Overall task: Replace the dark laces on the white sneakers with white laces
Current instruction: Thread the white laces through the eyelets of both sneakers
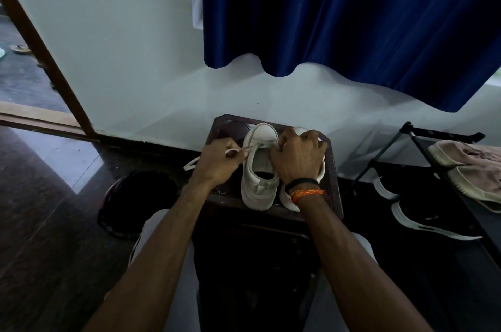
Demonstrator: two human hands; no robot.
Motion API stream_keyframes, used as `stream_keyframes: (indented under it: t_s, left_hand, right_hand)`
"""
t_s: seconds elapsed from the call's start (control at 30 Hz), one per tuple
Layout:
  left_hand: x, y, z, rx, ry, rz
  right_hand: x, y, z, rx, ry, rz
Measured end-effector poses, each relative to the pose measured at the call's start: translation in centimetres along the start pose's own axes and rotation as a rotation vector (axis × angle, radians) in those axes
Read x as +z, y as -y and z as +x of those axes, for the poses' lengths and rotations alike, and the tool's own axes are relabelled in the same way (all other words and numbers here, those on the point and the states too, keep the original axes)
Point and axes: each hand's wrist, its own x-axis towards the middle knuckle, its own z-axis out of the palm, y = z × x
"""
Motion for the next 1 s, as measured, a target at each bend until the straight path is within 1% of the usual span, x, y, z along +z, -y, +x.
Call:
stream_keyframes:
  t_s: [0.07,0.13,0.33,0.4,0.47,0.53,0.57,0.6,0.67,0.7,0.73,0.83,0.93,1.0]
  left_hand:
    - [-0.2,-0.1,-0.1,0.03,0.069,0.055]
    - [-0.4,-0.2,-0.1,0.041,0.085,0.072]
    - [-1.2,-0.2,0.2,-0.045,-0.087,0.144]
    - [-1.1,0.1,0.0,-0.063,-0.084,0.129]
    - [-1.1,0.6,-0.4,-0.103,0.006,0.037]
    - [-1.1,0.5,-0.7,-0.195,0.095,-0.108]
    - [-1.0,0.4,-0.8,-0.254,0.107,-0.186]
    - [-0.8,0.3,-0.6,-0.322,0.106,-0.262]
    - [-0.4,0.2,-0.2,-0.457,0.124,-0.372]
    - [-0.2,0.2,0.0,-0.504,0.15,-0.421]
    - [0.0,0.0,0.2,-0.538,0.165,-0.49]
    - [0.2,-0.5,1.2,-0.558,0.102,-0.741]
    - [-0.4,-0.8,2.4,-0.522,0.055,-0.9]
    - [-1.5,-1.5,3.2,-0.493,0.031,-1.037]
  right_hand:
    - [0.1,0.0,0.0,0.005,0.001,-0.01]
    - [0.0,0.1,0.1,0.009,-0.004,-0.008]
    - [0.1,0.3,-0.1,0.033,-0.032,0.017]
    - [0.1,0.2,-0.1,0.012,-0.035,0.011]
    - [0.2,-0.1,0.0,-0.023,-0.028,-0.011]
    - [0.0,-0.4,0.0,-0.056,-0.021,-0.038]
    - [-0.2,-0.5,-0.2,-0.075,-0.036,-0.043]
    - [-0.3,-0.5,-0.4,-0.102,-0.072,-0.024]
    - [-0.6,-0.2,-1.3,-0.193,-0.207,0.065]
    - [-0.6,0.1,-1.9,-0.251,-0.267,0.116]
    - [-0.5,0.5,-2.5,-0.3,-0.29,0.167]
    - [-0.1,1.4,-4.4,-0.368,-0.221,0.319]
    - [0.6,1.4,-5.4,-0.342,-0.154,0.349]
    - [1.0,1.3,-5.6,-0.336,-0.145,0.349]
